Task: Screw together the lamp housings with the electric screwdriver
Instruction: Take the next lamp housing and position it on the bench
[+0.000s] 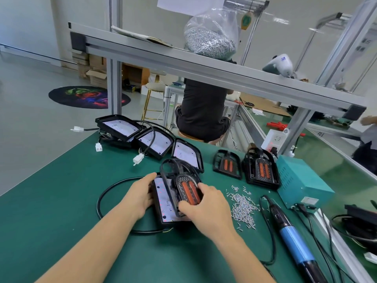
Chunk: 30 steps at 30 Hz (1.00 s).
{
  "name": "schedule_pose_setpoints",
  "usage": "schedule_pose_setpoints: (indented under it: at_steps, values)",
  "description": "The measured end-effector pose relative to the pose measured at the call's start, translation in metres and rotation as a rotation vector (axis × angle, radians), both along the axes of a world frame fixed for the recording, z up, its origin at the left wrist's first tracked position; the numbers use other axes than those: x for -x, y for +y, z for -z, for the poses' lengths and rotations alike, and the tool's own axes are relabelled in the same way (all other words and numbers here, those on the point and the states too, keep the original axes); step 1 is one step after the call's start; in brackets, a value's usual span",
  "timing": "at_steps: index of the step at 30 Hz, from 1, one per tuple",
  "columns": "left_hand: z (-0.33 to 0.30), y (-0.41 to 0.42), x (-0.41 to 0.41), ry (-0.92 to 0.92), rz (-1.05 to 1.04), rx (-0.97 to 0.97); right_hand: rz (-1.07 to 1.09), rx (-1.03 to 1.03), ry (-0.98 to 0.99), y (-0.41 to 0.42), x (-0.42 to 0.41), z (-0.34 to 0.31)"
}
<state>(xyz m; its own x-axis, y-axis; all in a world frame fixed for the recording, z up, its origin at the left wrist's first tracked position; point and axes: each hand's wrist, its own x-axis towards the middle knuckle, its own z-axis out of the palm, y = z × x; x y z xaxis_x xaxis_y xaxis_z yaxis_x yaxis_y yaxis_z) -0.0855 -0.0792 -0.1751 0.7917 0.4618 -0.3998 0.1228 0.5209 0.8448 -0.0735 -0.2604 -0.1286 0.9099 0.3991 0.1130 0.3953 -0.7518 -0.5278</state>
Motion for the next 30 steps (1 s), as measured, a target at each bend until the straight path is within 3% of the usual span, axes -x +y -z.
schedule_pose_setpoints:
  at_steps: [13,30]
  values:
    - [-0.006,-0.001,0.022,-0.216,0.017,0.213,0.042,0.079,-0.081,0.018,0.033,0.01]
    - [-0.008,-0.009,0.026,-0.424,0.129,0.276,-0.064,0.063,-0.344,0.012,0.048,0.031]
